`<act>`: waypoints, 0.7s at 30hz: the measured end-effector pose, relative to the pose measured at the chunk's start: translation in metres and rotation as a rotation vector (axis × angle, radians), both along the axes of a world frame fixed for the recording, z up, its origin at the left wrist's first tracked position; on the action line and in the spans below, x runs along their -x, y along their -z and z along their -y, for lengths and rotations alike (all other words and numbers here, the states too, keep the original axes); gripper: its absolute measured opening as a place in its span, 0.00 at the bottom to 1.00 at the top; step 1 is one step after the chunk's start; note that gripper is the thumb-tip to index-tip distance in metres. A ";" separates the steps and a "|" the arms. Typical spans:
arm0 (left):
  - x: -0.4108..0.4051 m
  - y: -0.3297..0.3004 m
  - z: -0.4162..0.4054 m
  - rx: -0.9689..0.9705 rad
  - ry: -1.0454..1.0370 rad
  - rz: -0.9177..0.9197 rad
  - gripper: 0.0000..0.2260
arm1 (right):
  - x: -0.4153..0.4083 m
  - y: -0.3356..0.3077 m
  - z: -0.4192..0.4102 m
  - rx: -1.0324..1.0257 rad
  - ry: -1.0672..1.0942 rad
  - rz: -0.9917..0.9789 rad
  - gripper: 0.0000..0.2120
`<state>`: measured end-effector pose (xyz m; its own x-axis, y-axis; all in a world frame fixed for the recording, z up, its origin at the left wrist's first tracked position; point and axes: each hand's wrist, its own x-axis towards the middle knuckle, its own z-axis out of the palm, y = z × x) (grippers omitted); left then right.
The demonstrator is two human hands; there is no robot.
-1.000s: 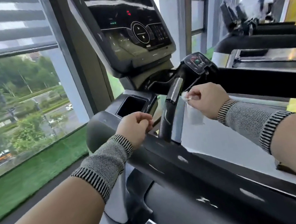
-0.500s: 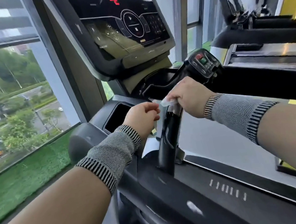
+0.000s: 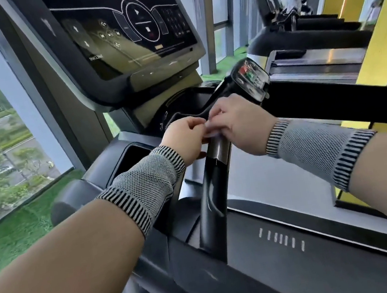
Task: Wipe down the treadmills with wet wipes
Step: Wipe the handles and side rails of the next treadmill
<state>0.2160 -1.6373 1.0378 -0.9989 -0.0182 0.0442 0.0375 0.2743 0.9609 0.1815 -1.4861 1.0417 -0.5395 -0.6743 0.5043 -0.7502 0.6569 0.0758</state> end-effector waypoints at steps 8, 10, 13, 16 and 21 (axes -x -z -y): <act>0.016 0.004 0.001 -0.009 0.110 0.023 0.16 | 0.022 -0.019 -0.004 -0.067 0.250 0.024 0.15; 0.018 0.005 0.003 -0.040 0.125 0.040 0.16 | 0.029 -0.023 -0.005 0.039 0.309 0.087 0.14; 0.017 0.005 0.005 -0.023 0.149 0.042 0.16 | 0.034 -0.016 -0.004 0.310 0.429 0.119 0.14; 0.019 0.006 0.005 -0.032 0.155 0.039 0.16 | 0.011 0.004 -0.001 0.493 0.361 0.174 0.11; 0.017 0.006 0.005 -0.039 0.140 0.038 0.15 | 0.022 0.006 -0.005 0.908 0.469 0.361 0.08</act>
